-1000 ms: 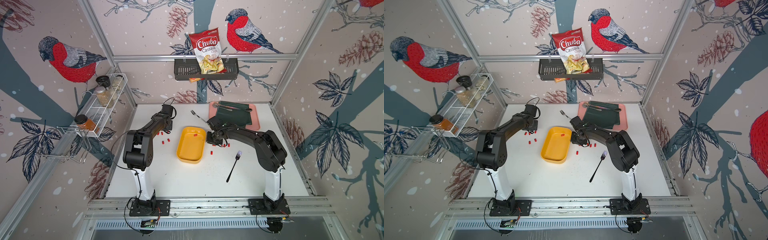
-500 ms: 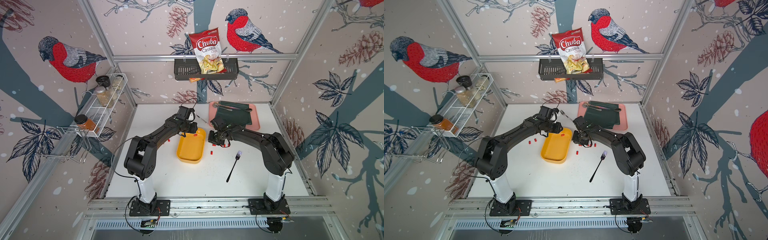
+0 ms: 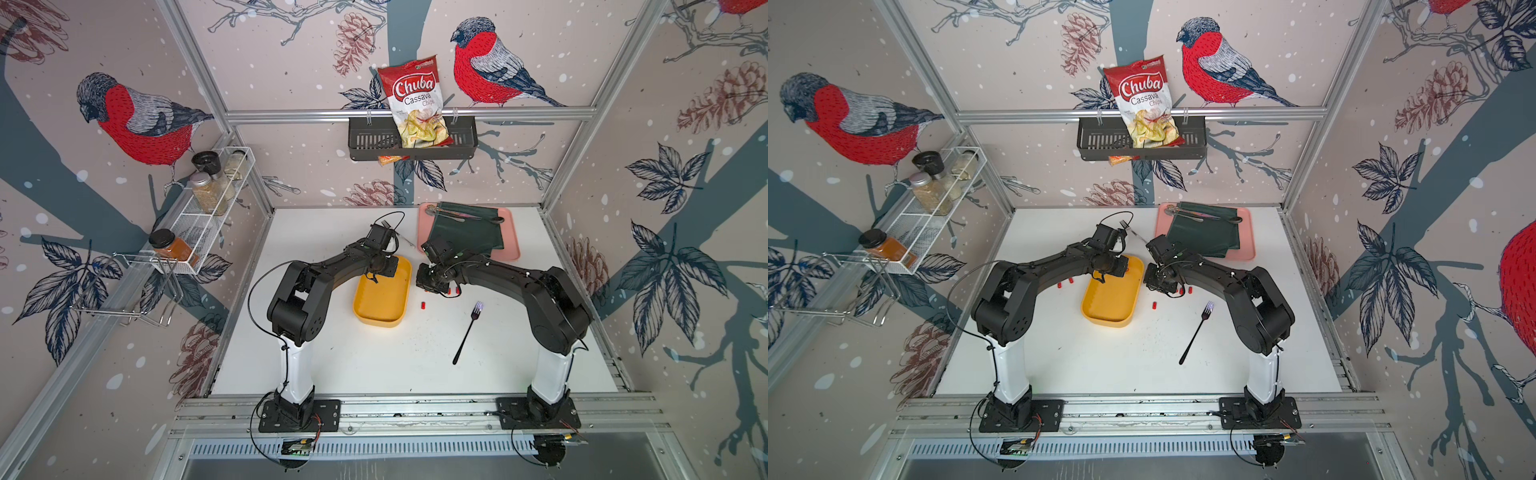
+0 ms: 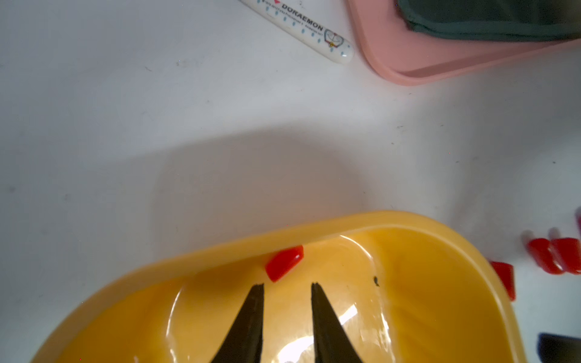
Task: Take the screw protection sleeves out of the storage box
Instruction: Pick up the screw protection sleeve from the storage box.
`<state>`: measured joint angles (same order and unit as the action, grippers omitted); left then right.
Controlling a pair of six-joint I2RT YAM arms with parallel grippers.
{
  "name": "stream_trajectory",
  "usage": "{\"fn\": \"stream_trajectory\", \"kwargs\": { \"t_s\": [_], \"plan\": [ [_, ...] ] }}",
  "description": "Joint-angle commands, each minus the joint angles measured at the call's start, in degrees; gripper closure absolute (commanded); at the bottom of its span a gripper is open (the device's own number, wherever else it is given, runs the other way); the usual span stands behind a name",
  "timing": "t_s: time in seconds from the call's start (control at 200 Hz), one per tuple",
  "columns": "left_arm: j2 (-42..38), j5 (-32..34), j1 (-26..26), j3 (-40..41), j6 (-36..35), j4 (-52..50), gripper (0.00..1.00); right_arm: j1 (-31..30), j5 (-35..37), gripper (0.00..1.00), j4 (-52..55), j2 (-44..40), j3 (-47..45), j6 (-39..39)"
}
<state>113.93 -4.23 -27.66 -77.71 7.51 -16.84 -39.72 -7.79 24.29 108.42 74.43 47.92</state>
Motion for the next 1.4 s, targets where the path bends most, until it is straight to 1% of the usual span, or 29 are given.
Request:
{"fn": "stream_trajectory", "kwargs": {
  "t_s": [0.0, 0.195, 0.445, 0.63, 0.725, 0.78, 0.83, 0.956, 1.166, 1.221, 1.281, 1.351, 1.396],
  "plan": [
    [0.82, 1.77, -0.4, -0.34, -0.8, 2.49, 0.71, -0.01, 0.23, 0.71, -0.27, -0.26, -0.22, 0.16],
    [2.68, 3.57, -0.64, -1.43, -1.88, 2.9, 0.72, -0.02, -0.12, 0.71, -0.05, 0.43, 0.46, 0.07],
    [4.68, 3.07, -0.89, -2.63, -1.45, 2.7, 0.73, -0.09, -0.38, 0.71, 0.18, 0.94, 0.84, -0.1],
    [5.8, 2.78, -1.17, -2.35, -1.11, 3.04, 0.76, -0.09, -0.11, 0.71, 0.37, 0.77, 0.41, -0.13],
    [6.64, 2.94, -1.19, -2.77, -0.92, 2.59, 0.82, -0.09, -0.01, 0.71, 0.49, 0.78, 0.52, -0.13],
    [6.62, 3.65, -1.26, -2.74, -0.62, 2.45, 0.89, -0.09, 0.05, 0.71, 0.66, 0.83, 0.64, -0.2],
    [6.19, 3.92, -1.33, -2.65, -0.49, 2.53, 0.93, -0.09, 0.12, 0.71, 0.63, 0.77, 0.63, -0.13],
    [5.13, 3.99, -1.3, -3.18, 0.17, 1.97, 0.99, -0.09, 0.09, 0.71, 0.64, 1.13, 1.2, -0.11],
    [1.98, 5.38, -1.1, -4.55, 3.57, -1.53, 1.0, -0.3, 0.37, 0.71, 0.97, 1.86, 2.59, -0.2],
    [0.02, 5.11, -0.04, -4.51, 5.35, -2.83, 1.0, -0.31, 0.48, 0.71, 1.19, 1.89, 2.98, -0.19],
    [-2.85, 3.0, 2.15, -3.44, 7.61, -3.41, 1.0, -0.35, 0.69, 0.71, 1.2, 1.88, 3.3, -0.24],
    [-6.96, 1.25, 6.21, -1.49, 11.27, -4.12, 1.0, -0.34, 0.72, 0.71, 1.48, 1.82, 3.61, -0.28],
    [-10.23, 1.21, 9.12, 0.47, 13.44, -4.26, 1.0, -0.35, 0.82, 0.71, 1.67, 1.76, 3.75, -0.37]
  ]
}}
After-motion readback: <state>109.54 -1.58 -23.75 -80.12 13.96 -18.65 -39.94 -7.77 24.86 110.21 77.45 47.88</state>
